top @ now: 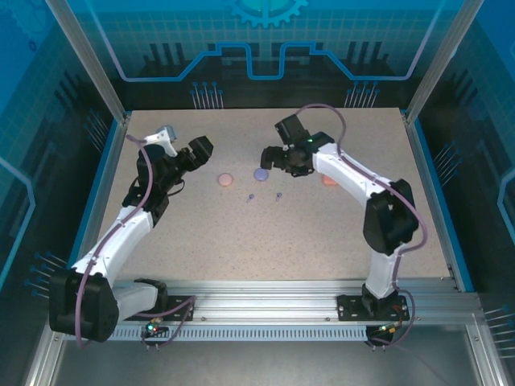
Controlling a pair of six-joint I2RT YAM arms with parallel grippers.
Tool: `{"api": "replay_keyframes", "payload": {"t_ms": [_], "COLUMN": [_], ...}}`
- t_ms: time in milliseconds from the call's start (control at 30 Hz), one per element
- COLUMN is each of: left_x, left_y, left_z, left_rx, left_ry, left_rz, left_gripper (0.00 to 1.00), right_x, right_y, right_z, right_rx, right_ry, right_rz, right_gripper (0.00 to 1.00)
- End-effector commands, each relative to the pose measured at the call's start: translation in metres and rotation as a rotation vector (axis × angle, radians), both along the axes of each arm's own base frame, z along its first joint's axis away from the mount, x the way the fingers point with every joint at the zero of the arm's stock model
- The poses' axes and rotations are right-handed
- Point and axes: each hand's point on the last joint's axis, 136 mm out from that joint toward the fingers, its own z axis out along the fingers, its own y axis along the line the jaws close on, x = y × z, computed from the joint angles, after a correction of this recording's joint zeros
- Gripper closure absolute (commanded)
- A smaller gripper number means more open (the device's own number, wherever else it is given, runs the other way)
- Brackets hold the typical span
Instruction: Insert wireless bluetooth earbuds into charging case
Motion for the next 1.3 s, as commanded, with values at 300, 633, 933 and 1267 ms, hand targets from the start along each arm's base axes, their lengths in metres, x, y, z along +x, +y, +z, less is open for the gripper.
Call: {"api": "replay_keyframes", "payload": {"t_ms": [300, 633, 933, 1267], "left_x": [0.008, 0.009, 0.006, 0.004], "left_y": [0.009, 0.014, 0.016, 0.016], "left_z": [-0.001, 0.0, 0.003, 0.002], "left_rx": [-0.111, -0.147, -0.159, -0.164], "left_ry": [-0.055, -0.071, -0.085, -0.092], "left_rz": [0.103, 0.137, 0.151, 0.157], "left_gripper": [0.01, 0.01, 0.01, 0.01], "right_x": [0.022, 0.034, 0.043, 0.047], "right_y": [0.028, 0.046, 0.056, 0.053], "right_z": [-0.052, -0.093, -0.112, -0.131], "right_rx": [-0.134, -0.2, -0.253, -0.287], "right_ry": [0.142, 0.195, 0.195, 0.204], "right_rz": [-0.045, -0.046, -0.039, -0.071], "right_gripper": [0.1, 0.14, 0.19, 0.27]}}
